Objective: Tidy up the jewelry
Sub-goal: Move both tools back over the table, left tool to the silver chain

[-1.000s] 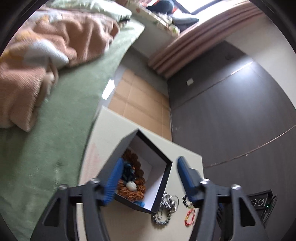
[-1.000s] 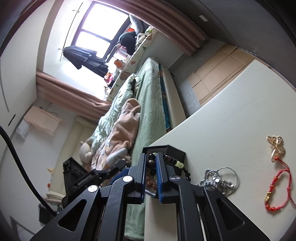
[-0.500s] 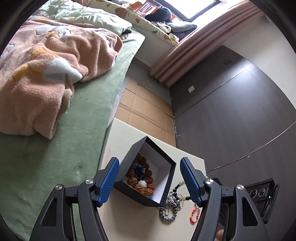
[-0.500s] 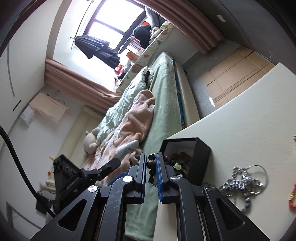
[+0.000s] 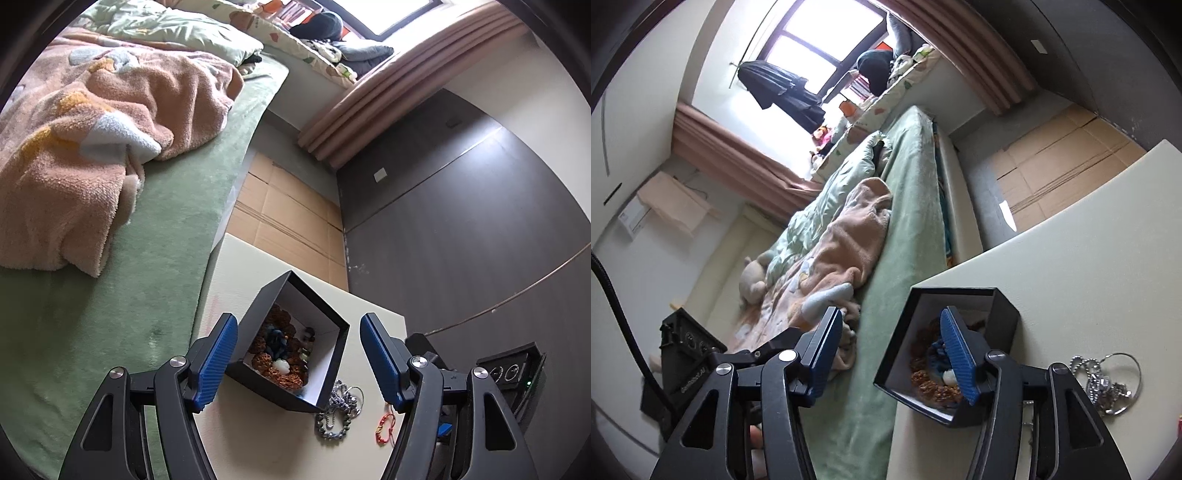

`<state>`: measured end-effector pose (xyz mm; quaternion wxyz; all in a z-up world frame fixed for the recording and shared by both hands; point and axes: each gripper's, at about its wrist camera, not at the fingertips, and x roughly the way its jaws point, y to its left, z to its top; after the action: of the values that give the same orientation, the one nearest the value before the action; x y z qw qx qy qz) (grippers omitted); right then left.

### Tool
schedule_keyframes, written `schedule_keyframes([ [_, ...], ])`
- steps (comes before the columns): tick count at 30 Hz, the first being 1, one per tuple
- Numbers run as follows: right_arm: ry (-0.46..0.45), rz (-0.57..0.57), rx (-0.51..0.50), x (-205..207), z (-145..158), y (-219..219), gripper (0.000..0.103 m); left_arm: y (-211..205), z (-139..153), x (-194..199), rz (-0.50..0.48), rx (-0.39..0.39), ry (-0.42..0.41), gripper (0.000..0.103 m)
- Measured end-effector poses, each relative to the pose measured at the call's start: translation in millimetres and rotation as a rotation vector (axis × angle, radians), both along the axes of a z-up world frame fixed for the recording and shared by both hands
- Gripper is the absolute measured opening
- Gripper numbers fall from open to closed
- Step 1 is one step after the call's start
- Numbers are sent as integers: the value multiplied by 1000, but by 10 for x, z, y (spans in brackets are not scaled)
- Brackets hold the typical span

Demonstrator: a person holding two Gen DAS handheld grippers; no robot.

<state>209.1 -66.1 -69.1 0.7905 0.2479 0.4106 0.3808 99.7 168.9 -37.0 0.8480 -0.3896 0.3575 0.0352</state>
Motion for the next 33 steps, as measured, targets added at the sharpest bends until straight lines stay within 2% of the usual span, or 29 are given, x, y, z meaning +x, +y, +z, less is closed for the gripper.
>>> schedule_keyframes([
  [4, 0, -24, -16, -43, 52, -152, 57, -77, -10, 24, -16, 15, 7, 76],
  [10, 30, -61, -66, -84, 106, -434, 58, -253, 3, 46, -42, 68, 11, 78],
  [11, 40, -68, -70, -91, 103, -484, 60, -283, 5, 46, -48, 73, 13, 78],
  [13, 52, -85, -81, -112, 100, -606, 69, -383, 6, 56, -71, 88, 16, 80],
  [15, 61, -101, -91, -126, 97, -708, 72, -487, 5, 63, -91, 105, 21, 80],
  [19, 86, -126, -110, -154, 114, -886, 77, -754, 13, 81, -150, 160, 21, 80],
  [29, 157, -232, -233, -215, 51, -1409, 77, -1360, -69, 168, -274, 254, 22, 80],
  [33, 205, -260, -248, -201, -15, -1638, 77, -1556, -166, 253, -318, 265, 44, 71],
])
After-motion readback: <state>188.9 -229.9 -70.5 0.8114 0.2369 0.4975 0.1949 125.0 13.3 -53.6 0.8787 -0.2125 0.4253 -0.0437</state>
